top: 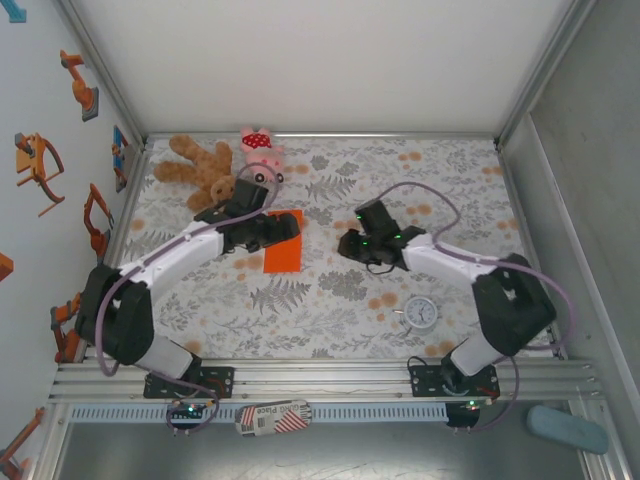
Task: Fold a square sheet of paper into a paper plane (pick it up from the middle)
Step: Turn over the paper at the center of the table, then move the paper to the center of the table.
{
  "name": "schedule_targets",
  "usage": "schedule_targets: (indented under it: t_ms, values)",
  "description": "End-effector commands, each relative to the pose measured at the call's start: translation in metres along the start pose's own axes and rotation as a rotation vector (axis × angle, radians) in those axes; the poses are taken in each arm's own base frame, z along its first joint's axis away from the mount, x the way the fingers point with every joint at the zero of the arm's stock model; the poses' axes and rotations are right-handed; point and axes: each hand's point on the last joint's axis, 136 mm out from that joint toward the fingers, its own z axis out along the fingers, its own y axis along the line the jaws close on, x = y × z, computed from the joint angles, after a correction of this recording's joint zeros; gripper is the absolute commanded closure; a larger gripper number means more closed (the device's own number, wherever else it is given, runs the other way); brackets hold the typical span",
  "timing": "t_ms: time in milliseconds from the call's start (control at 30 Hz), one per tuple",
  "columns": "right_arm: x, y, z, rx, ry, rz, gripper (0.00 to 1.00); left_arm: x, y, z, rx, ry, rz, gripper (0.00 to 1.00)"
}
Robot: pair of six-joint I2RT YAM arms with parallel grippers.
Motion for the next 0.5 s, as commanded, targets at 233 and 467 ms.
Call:
schedule_targets:
  t_ms: [233, 467]
  values:
    - [0.011, 0.106, 0.068, -0.230, 0.115, -0.063, 0.84, -0.003, 0.092, -0.036, -0.147, -0.139, -0.228, 0.04]
    - [0.013, 0.099, 0.103, -0.158, 0.178, -0.065, 0.84, 0.003, 0.103, -0.035, -0.148, -0.120, -0.279, 0.04]
